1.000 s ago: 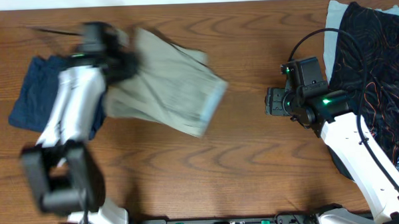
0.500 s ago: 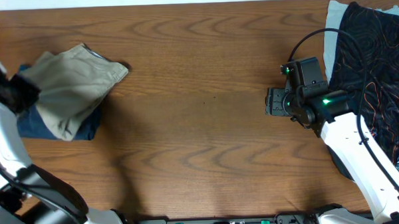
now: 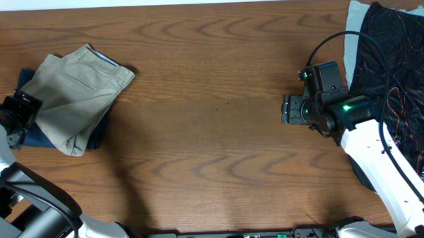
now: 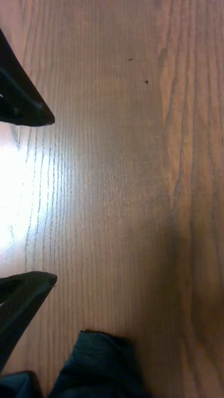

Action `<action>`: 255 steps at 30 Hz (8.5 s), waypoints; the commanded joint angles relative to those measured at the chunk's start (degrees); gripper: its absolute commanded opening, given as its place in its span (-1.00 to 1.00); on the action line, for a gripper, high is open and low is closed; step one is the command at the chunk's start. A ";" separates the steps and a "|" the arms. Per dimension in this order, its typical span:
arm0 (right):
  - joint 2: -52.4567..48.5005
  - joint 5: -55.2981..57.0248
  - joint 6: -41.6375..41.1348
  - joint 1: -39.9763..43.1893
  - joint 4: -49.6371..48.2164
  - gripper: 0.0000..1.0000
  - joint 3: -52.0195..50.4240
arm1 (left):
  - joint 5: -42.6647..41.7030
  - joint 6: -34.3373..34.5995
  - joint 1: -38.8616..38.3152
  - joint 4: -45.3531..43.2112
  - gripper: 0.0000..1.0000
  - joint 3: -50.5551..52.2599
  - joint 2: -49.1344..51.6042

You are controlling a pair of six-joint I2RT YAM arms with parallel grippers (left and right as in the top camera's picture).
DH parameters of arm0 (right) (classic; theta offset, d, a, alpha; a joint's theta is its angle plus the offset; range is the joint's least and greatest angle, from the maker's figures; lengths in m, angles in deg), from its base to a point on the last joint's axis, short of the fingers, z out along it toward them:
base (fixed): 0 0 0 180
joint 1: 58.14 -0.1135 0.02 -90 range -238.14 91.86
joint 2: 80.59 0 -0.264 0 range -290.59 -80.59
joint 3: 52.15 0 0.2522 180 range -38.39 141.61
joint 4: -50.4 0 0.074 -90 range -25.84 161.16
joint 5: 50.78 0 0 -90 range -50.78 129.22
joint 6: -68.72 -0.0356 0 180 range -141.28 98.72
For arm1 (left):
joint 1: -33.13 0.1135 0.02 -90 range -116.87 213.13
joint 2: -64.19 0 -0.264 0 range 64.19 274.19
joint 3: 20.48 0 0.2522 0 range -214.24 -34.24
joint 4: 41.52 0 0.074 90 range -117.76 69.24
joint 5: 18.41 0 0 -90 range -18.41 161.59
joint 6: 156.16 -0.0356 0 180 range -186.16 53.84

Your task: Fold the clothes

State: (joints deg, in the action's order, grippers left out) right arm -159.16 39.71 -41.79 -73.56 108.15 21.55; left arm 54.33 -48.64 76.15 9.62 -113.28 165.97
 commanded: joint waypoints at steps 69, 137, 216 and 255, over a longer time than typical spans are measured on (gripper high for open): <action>0.76 0.59 0.00 0.15 3.67 0.57 0.09 | 0.22 -17.92 -35.54 1.77 0.97 1.86 7.15; 43.63 2.71 -1.75 8.50 8.96 0.99 -13.20 | 20.90 -6.21 -68.02 10.64 0.96 27.78 -65.51; 78.25 -3.52 21.86 13.64 -39.95 0.99 -59.63 | 20.94 -6.23 -68.02 10.51 0.96 27.78 -71.93; 78.25 -3.52 21.86 13.64 -39.95 0.98 -59.63 | 20.74 -6.29 -48.46 -19.37 0.95 68.02 -100.85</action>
State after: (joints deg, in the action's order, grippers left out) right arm -81.26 36.48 -20.59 -60.95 68.00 -37.99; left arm 74.61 -55.44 27.13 -5.63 -48.89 67.26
